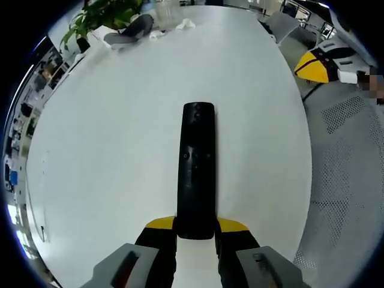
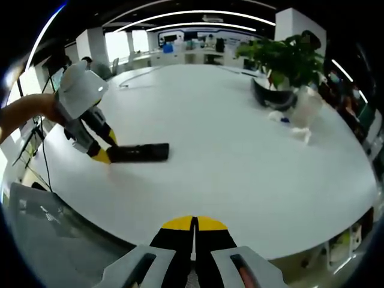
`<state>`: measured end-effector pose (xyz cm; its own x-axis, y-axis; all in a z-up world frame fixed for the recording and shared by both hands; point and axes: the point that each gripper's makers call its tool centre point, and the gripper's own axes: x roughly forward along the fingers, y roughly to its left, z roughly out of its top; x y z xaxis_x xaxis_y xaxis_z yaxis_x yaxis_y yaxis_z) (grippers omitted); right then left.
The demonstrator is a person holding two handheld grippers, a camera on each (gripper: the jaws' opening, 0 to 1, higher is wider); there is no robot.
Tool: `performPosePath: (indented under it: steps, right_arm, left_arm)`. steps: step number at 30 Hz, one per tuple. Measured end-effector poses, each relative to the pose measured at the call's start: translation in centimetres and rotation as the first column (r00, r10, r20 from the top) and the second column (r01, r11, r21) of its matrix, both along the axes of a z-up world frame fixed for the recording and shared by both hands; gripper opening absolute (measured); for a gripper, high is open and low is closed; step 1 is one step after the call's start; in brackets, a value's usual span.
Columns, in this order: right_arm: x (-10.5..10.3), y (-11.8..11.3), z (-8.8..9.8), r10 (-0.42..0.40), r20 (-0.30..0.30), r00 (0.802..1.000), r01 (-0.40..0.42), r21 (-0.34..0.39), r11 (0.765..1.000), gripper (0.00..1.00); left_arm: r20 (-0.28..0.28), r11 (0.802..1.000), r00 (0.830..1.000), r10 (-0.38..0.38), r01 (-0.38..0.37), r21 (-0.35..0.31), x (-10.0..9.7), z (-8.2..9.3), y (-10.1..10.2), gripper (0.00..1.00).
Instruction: Press the specified remote control buttons in sequence, fully releasing each button before pressing the next.
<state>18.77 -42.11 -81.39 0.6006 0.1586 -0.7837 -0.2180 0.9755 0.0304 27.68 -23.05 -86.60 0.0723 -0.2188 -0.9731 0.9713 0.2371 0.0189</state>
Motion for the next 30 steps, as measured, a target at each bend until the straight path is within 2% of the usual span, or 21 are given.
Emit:
performPosePath:
  steps: [19, 30]
  right_arm:
    - [0.0, 0.0, 0.0, 0.002, 0.000, 1.000, -0.002, -0.001, 1.000, 0.00]
    - [0.0, -0.6, 0.0, -0.037, 0.001, 0.999, 0.037, -0.006, 0.999, 0.00]
  left_arm:
    - [-0.001, 1.000, 1.000, -0.001, 0.001, -0.005, -1.4, 0.0, 0.0, 0.24]
    - [0.000, 1.000, 1.000, -0.012, 0.012, -0.011, -2.9, 0.0, 0.0, 0.24]
